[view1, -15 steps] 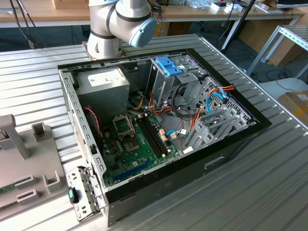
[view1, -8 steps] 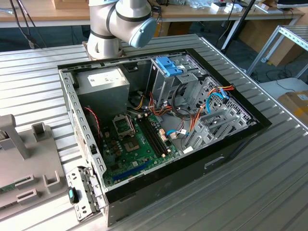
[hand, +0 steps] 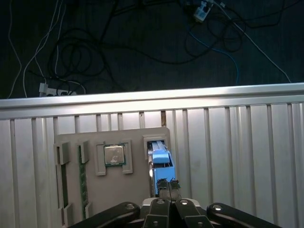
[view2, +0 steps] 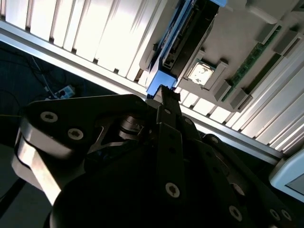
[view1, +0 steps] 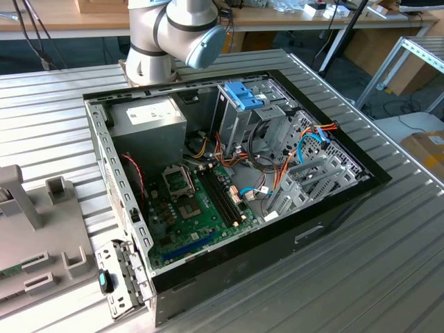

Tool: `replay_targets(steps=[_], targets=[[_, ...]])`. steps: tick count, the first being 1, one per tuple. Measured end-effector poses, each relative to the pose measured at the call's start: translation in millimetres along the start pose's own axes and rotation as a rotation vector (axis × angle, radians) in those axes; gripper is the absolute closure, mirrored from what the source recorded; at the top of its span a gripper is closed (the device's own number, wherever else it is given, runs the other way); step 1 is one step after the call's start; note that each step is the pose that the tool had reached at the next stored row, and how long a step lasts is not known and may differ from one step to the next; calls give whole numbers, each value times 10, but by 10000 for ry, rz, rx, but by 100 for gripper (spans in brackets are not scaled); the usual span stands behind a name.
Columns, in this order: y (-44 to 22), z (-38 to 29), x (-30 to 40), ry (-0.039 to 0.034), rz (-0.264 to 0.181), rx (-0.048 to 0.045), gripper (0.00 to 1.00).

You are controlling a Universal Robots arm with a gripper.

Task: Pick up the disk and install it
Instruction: 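Pick up the disk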

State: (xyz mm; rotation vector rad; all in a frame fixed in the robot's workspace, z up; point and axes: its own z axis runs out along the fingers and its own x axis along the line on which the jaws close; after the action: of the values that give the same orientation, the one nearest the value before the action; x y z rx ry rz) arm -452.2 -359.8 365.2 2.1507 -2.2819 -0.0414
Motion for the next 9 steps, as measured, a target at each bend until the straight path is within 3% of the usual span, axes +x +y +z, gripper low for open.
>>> replay_targets(steps=[3, 8, 9], targets=[[-2, 22, 38, -1, -9, 2, 89], [-2, 26, 40, 4, -10, 0, 89], [-2, 26, 40, 4, -10, -1, 83]])
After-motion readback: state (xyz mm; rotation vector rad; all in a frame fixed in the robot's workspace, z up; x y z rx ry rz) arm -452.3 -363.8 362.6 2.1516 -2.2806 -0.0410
